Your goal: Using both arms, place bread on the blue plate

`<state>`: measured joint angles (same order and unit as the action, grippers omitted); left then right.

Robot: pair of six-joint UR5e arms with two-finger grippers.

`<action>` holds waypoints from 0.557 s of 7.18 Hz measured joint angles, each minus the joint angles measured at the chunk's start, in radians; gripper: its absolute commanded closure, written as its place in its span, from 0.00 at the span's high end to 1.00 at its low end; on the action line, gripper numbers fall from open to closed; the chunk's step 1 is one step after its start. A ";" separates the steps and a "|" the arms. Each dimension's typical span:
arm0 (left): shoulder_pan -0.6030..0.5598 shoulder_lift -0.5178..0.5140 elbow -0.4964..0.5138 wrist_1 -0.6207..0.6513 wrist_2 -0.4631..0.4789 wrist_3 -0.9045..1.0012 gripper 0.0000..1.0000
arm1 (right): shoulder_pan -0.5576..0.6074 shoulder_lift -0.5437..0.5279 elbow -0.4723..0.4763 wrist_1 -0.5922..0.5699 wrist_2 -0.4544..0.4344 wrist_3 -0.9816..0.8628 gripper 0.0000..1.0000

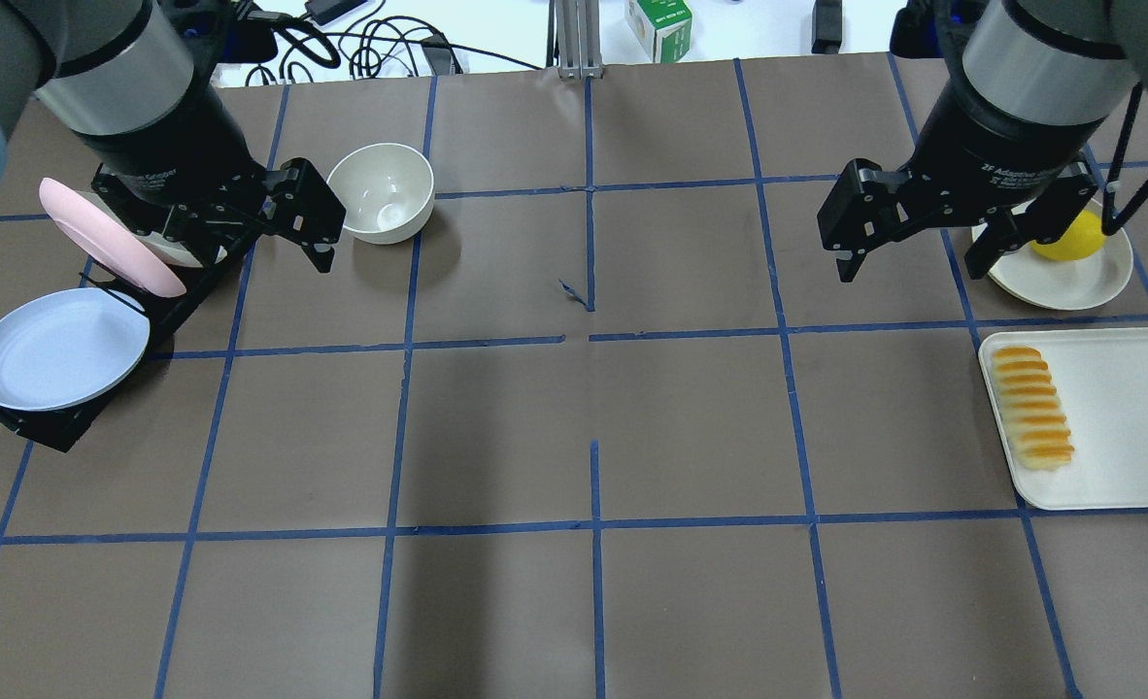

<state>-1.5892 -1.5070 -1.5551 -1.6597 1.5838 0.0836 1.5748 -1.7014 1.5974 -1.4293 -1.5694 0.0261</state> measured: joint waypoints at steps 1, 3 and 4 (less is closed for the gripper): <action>0.000 0.000 0.000 0.001 0.000 0.000 1.00 | 0.000 0.001 0.004 -0.001 0.001 0.000 1.00; 0.002 0.005 0.001 0.001 0.002 0.001 1.00 | -0.002 0.006 0.023 -0.012 0.012 -0.001 1.00; 0.018 0.008 0.001 0.001 0.007 0.001 1.00 | -0.004 0.009 0.028 -0.016 0.014 -0.001 1.00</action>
<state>-1.5710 -1.4995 -1.5540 -1.6590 1.5904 0.0843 1.5710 -1.6926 1.6259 -1.4448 -1.5550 0.0255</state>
